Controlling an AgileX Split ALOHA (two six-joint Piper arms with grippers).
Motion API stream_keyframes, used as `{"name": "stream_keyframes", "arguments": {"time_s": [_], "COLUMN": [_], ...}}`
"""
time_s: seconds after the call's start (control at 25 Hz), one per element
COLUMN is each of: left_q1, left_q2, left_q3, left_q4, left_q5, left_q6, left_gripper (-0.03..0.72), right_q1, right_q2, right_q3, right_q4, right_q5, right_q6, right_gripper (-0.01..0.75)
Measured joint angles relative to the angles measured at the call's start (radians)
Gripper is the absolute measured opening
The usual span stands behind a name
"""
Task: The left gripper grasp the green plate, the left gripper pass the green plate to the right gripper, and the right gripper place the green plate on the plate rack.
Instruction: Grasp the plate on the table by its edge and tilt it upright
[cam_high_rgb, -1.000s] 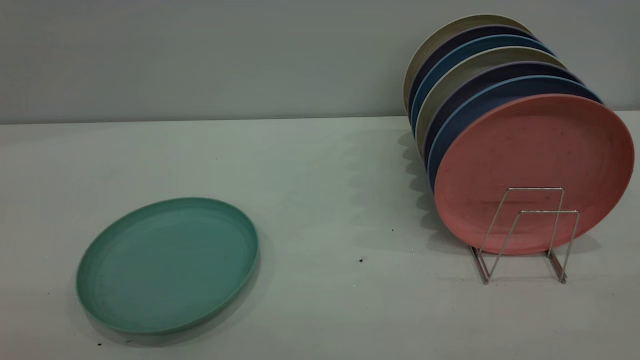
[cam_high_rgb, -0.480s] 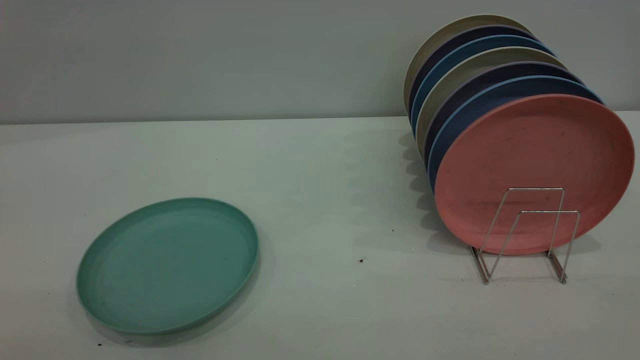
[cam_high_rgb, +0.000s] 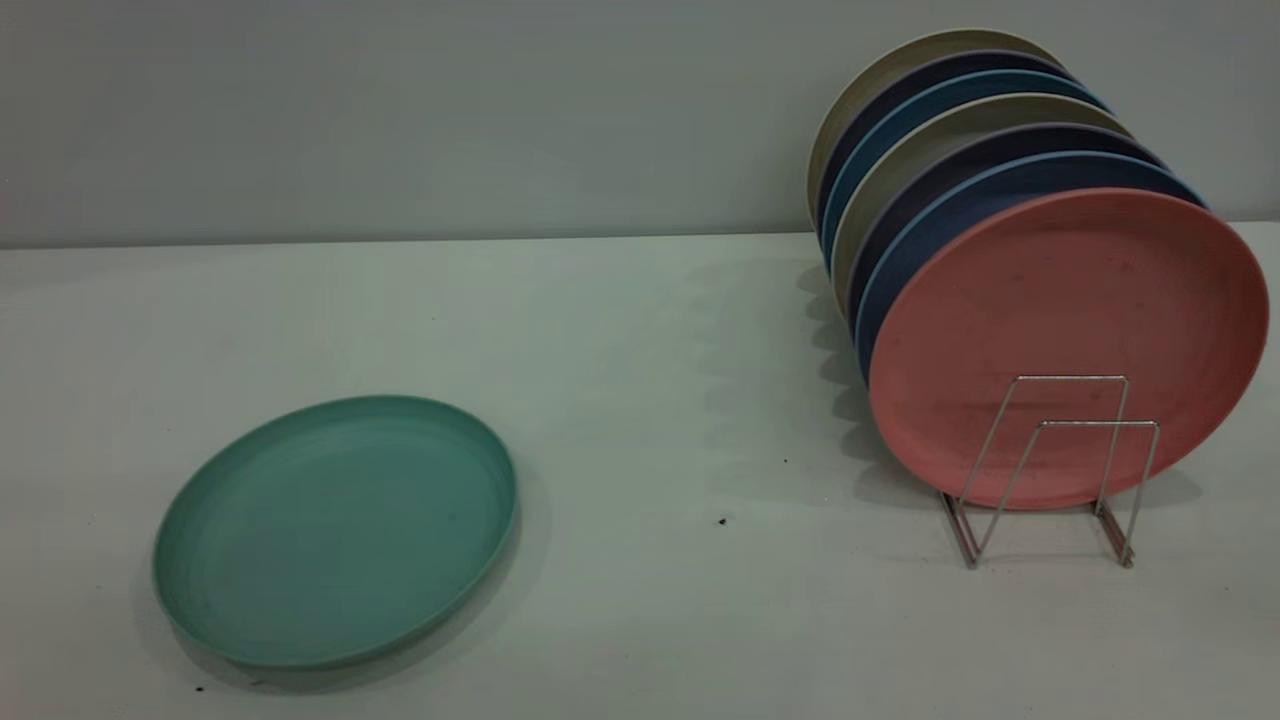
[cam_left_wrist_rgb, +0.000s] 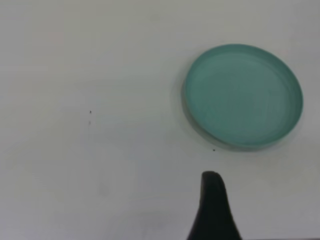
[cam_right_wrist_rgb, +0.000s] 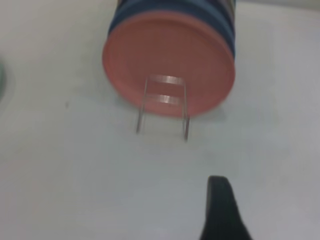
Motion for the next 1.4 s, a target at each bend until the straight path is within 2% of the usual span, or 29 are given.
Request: {"name": "stream_keyframes", "arguments": {"time_s": [0.16, 0.32, 0.56, 0.64, 0.76, 1.0, 1.16, 1.4], "left_q1": [0.0, 0.0, 0.0, 0.0, 0.0, 0.0, 0.019, 0.071], "left_q2": [0.245, 0.446, 0.68, 0.746, 0.849, 1.061, 1.22, 1.452], "left_q3": [-0.095, -0.168, -0.204, -0.208, -0.208, -0.21, -0.215, -0.275], "left_q4": [-0.004, -0.037, -0.124, -0.129, -0.129, -0.129, -0.131, -0.137], "left_q5": [-0.065, -0.143, -0.261, -0.293, -0.337, -0.4, -0.442, -0.456], "left_q6": [0.066, 0.133, 0.21, 0.22, 0.231, 0.249, 0.264, 0.275], "left_gripper": [0.57, 0.585, 0.586, 0.586, 0.586, 0.586, 0.586, 0.586], "right_q1": [0.0, 0.0, 0.012, 0.053, 0.16, 0.354, 0.417, 0.446], "right_q2": [0.229, 0.442, 0.744, 0.827, 0.947, 1.175, 1.293, 1.436], "right_q3": [-0.08, -0.152, -0.22, -0.234, -0.253, -0.326, -0.383, -0.464], "right_q4": [0.004, 0.049, 0.33, 0.429, 0.537, 0.61, 0.631, 0.812], "right_q5": [-0.133, -0.213, -0.297, -0.326, -0.374, -0.412, -0.425, -0.424], "right_q6": [-0.006, -0.094, -0.381, -0.495, -0.591, -0.623, -0.639, -0.771], "right_gripper": [0.543, 0.549, 0.549, 0.549, 0.549, 0.545, 0.542, 0.542]}}
